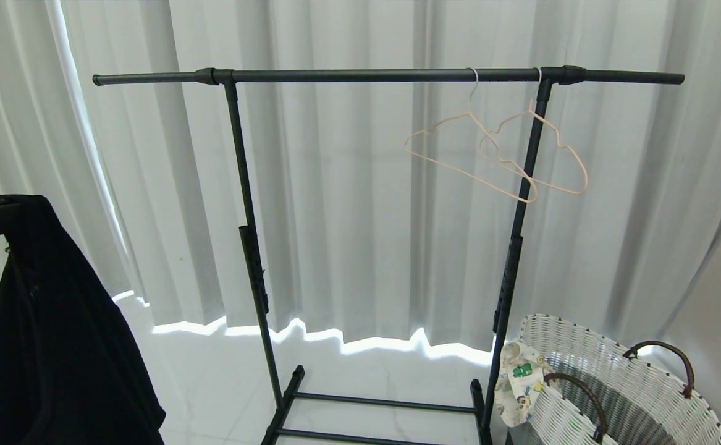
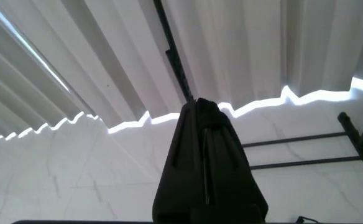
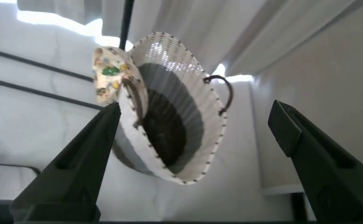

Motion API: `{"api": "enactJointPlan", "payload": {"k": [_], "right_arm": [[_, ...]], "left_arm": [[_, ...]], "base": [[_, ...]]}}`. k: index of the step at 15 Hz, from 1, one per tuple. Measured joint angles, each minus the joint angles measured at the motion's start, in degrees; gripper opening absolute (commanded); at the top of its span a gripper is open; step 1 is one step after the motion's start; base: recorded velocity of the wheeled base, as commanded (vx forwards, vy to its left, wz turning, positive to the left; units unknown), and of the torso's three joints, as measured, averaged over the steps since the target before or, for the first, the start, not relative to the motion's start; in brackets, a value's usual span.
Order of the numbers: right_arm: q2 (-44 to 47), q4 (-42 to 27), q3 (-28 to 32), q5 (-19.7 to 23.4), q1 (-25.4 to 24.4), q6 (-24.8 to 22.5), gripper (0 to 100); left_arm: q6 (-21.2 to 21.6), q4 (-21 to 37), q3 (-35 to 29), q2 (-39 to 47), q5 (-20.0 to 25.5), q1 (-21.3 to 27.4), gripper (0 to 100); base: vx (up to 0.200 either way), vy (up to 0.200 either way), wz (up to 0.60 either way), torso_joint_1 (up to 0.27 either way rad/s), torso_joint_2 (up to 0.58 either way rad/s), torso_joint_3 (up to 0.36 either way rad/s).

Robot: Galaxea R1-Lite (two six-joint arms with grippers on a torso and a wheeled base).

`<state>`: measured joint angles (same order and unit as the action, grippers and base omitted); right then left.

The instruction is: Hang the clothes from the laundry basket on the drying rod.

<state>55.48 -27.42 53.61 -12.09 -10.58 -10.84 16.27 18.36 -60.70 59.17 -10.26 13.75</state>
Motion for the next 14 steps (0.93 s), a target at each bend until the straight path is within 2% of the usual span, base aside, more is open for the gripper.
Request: {"api": "enactJointPlan", "payload": {"k": [3, 6, 10, 14], "right_arm": [[0.1, 0.0, 0.1, 1.5, 0.1, 4.3, 100], [0.4, 0.1, 0.4, 1.5, 0.1, 5.3, 100], [2.0, 6.0, 1.0, 1.7, 0.1, 5.3, 100], [4.2, 7.5, 1.7, 1.8, 0.1, 5.3, 100]], "left_arm": [[0.9, 0.0, 2.1, -0.7, 0.0, -0.1, 0], [5.6, 0.0, 5.0, -1.8, 0.1, 0.0, 0], [5.6, -0.1, 5.8, -2.6, 0.1, 0.0, 0], [5.6, -0.1, 5.9, -3.2, 0.1, 0.0, 0]], "base": [[0.000, 0.000, 0.00, 0.108, -0.32, -0.199], [0.000, 0.000, 0.00, 0.172, -0.45, -0.274], [0.000, 0.000, 0.00, 0.193, -0.47, -0.282], [0.000, 0.000, 0.00, 0.210, -0.49, -0.282]]}}
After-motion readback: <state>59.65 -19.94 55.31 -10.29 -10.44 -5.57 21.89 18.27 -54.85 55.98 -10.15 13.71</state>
